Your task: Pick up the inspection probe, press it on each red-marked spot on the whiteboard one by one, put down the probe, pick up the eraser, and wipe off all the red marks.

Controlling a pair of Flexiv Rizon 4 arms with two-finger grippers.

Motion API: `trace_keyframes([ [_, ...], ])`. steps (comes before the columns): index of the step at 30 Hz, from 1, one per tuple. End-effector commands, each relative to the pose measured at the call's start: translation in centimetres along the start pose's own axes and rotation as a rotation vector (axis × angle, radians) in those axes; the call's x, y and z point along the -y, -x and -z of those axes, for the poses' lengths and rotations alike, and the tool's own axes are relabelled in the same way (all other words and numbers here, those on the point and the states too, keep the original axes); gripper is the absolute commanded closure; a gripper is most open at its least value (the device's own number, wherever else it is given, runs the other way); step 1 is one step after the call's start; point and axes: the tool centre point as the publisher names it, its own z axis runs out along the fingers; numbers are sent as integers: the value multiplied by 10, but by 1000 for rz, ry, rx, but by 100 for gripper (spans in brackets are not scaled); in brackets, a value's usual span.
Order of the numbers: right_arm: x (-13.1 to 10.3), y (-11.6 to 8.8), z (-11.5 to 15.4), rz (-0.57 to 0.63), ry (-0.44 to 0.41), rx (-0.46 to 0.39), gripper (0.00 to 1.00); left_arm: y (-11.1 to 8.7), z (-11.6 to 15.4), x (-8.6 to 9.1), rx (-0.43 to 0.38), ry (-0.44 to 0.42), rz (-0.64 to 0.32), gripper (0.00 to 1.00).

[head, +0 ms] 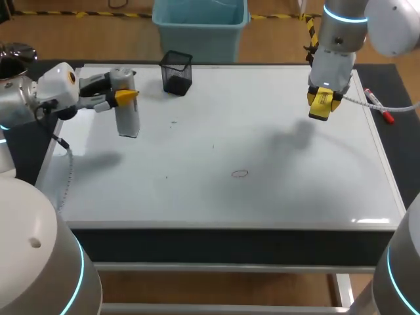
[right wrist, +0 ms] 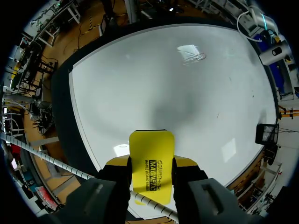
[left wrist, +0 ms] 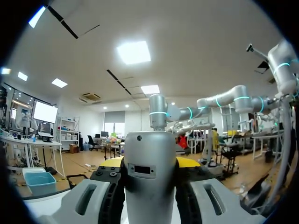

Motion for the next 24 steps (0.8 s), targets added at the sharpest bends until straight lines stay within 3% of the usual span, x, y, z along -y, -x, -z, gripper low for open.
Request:
trace_keyframes([
  [1, 1, 0, 1, 2, -1, -3, 100, 4, 5, 1, -7, -7, -2, 100],
  [12, 1, 0, 1, 2, -1, -3, 100, 5, 7, 2, -8, -9, -2, 100],
  [18, -59, 38, 0, 96, -7, 27, 100, 5, 7, 2, -8, -9, -2, 100],
  [24, -127, 80, -7, 175, -32, -31, 100, 5, 7, 2, -8, -9, -2, 100],
])
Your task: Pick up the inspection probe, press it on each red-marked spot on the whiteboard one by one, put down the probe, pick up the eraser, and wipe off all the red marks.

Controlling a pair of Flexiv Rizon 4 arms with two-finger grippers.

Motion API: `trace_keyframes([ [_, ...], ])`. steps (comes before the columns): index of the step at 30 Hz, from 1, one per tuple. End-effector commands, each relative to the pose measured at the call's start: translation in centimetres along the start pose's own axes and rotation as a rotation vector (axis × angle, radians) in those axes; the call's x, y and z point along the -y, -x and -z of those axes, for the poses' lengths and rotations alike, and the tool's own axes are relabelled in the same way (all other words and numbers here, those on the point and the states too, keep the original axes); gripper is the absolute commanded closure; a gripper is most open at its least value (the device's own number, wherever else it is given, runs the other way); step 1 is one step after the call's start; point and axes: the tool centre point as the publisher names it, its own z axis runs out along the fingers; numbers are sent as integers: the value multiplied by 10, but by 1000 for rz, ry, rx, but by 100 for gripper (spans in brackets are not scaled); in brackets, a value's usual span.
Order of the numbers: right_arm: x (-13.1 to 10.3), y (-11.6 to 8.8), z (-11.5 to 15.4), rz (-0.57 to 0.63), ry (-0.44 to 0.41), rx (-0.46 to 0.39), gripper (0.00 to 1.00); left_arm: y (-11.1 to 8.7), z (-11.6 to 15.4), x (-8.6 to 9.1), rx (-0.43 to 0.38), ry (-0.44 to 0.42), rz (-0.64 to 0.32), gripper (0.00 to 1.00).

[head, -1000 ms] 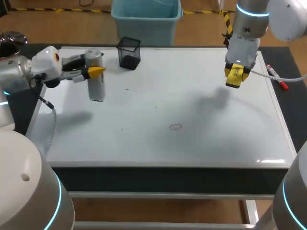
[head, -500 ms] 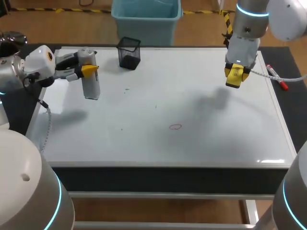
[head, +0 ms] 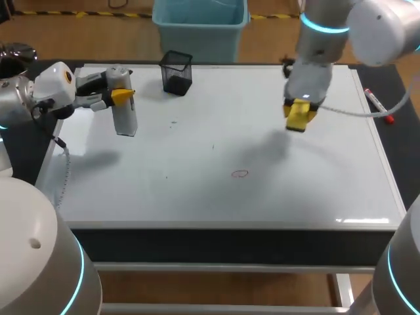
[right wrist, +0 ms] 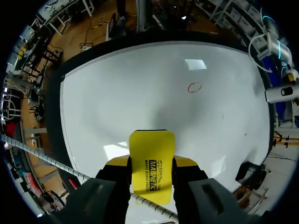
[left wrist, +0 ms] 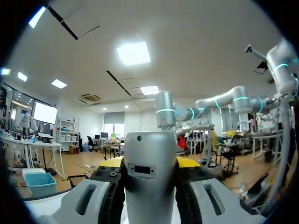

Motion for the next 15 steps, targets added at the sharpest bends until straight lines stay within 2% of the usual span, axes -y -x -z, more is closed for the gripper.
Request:
trace_keyframes([
  [1, -43, 37, -6, 13, -61, -58, 100, 1, 0, 0, -2, -1, 0, 100],
  [6, -67, 63, -11, 29, -49, -94, 100, 1, 0, 0, -2, -1, 0, 100],
  [8, -74, 71, -13, 53, -40, -67, 100, 1, 0, 0, -2, -1, 0, 100],
  [9, -77, 75, -15, 51, -36, -84, 100, 1, 0, 0, -2, -1, 0, 100],
  [11, -84, 84, -19, 60, -56, -124, 100, 1, 0, 0, -2, -1, 0, 100],
  [15, -103, 101, -21, 72, -70, -131, 100, 1, 0, 0, -2, -1, 0, 100],
])
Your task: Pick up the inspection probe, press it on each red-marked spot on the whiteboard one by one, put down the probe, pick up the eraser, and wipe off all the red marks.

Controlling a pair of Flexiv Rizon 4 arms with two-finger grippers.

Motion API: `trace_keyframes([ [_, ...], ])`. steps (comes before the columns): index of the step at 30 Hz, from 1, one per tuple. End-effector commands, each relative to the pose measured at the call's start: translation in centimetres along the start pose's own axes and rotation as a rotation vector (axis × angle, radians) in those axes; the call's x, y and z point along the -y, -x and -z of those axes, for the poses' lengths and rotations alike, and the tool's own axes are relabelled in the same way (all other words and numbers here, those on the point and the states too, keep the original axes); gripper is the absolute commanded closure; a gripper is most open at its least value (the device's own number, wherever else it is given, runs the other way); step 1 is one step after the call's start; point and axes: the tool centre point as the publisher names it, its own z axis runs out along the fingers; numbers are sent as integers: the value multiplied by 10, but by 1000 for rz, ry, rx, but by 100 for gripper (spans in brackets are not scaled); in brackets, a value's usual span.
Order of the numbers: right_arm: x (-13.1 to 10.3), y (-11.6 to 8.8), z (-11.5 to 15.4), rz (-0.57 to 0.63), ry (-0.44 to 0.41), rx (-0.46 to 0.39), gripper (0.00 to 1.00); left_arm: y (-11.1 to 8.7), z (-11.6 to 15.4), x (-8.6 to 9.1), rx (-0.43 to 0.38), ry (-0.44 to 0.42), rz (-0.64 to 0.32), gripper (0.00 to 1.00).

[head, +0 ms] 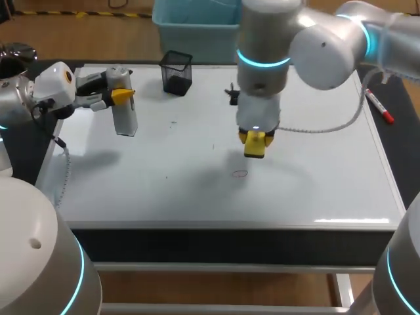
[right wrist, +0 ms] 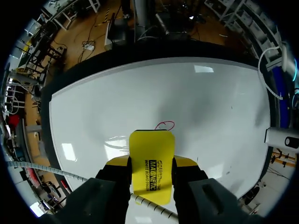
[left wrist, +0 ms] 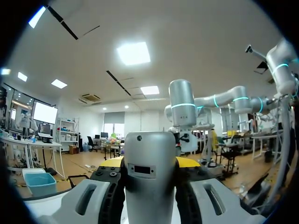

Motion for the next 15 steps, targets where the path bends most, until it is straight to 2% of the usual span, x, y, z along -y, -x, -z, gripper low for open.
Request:
trace_keyframes([
  [1, -17, 22, -2, -6, -31, -81, 100, 0, 0, 0, -2, -1, -1, 100],
  [7, -38, 36, -12, -6, -26, -78, 100, 0, 0, 0, -2, -1, -1, 100],
  [11, -48, 38, -24, -13, -12, -78, 100, 0, 0, 0, -2, -1, -1, 100],
  [15, -54, 37, -34, 5, 5, -42, 100, 0, 0, 0, -2, -1, -1, 100],
])
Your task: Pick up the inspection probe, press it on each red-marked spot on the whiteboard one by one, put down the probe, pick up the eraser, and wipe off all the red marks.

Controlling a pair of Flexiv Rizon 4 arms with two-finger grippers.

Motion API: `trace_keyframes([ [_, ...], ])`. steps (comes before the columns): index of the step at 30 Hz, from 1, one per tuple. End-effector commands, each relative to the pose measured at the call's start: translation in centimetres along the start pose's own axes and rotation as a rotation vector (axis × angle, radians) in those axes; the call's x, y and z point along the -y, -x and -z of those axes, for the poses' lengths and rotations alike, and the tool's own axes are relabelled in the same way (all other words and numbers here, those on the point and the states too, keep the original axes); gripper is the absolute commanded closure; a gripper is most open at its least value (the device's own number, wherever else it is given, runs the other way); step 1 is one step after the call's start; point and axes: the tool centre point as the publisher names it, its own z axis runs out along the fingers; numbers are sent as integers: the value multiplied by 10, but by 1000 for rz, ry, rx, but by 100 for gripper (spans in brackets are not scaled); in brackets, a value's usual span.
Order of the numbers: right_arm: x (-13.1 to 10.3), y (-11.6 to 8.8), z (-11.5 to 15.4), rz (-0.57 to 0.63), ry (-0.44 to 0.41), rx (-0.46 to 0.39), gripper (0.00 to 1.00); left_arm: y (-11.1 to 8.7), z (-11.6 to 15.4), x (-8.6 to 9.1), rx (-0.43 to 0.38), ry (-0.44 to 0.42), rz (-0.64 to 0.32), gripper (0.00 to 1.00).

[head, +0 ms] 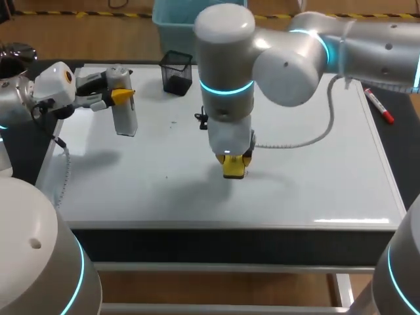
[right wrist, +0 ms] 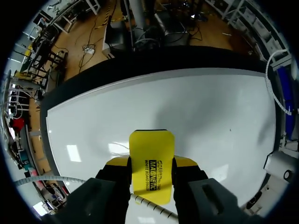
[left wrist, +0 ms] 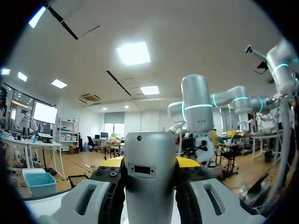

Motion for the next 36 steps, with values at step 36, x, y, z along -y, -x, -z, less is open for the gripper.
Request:
trace_keyframes([
  [36, 9, -14, -50, 33, 70, -14, 100, 0, 0, 1, -2, -1, -1, 100],
])
